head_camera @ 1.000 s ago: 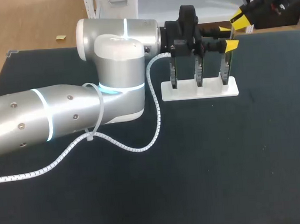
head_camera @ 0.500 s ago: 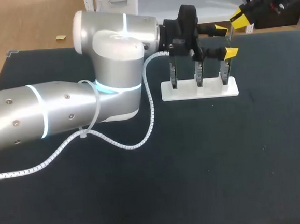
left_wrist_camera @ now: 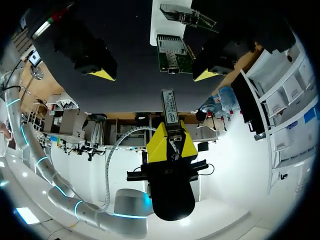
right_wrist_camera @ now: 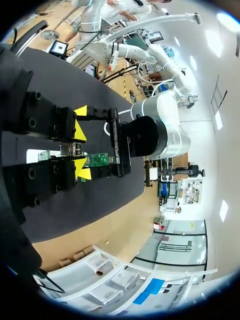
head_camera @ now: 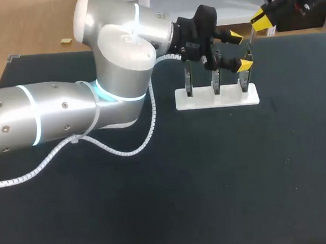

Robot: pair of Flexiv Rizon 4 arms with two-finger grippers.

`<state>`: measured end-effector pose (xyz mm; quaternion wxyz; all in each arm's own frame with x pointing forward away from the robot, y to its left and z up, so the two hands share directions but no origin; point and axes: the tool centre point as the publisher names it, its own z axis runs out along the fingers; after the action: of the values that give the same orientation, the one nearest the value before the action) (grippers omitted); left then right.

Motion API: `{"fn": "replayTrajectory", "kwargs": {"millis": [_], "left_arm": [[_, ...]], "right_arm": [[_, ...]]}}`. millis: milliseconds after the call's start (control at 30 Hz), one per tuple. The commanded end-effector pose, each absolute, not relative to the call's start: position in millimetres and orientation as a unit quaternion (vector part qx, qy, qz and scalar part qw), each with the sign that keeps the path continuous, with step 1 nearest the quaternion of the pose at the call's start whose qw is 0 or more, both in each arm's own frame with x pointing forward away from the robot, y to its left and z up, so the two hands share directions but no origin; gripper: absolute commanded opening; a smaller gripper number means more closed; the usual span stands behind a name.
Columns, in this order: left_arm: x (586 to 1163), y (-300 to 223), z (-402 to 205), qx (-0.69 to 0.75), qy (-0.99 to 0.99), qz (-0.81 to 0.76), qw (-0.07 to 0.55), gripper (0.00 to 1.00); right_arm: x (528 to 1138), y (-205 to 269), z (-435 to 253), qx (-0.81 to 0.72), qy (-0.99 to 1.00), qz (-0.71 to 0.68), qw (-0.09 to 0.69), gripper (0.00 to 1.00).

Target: Pick up the optical module with the left hand, and insert it into the network port with the right hand.

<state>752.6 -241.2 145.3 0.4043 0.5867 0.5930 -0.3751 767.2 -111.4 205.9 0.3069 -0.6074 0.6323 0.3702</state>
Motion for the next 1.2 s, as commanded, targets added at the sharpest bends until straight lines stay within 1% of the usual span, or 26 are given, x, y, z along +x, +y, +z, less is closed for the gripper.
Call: {"fn": "replayTrajectory", "kwargs": {"millis": [33,433,1200], "left_arm": [[757.6,-237.1,146.6,0.599,0.6,-0.367,0.383,1.0],[756.7,-237.8,136.5,0.614,0.611,-0.348,0.358,1.0],[756.4,-239.5,122.3,0.631,0.619,-0.327,0.333,1.0]], "right_arm": [[762.5,-112.0,206.2,-0.605,0.634,0.367,0.311,0.0],[761.3,-112.3,206.4,-0.604,0.636,0.366,0.312,0.0],[761.0,-115.6,205.9,-0.604,0.636,0.364,0.312,0.0]]}}
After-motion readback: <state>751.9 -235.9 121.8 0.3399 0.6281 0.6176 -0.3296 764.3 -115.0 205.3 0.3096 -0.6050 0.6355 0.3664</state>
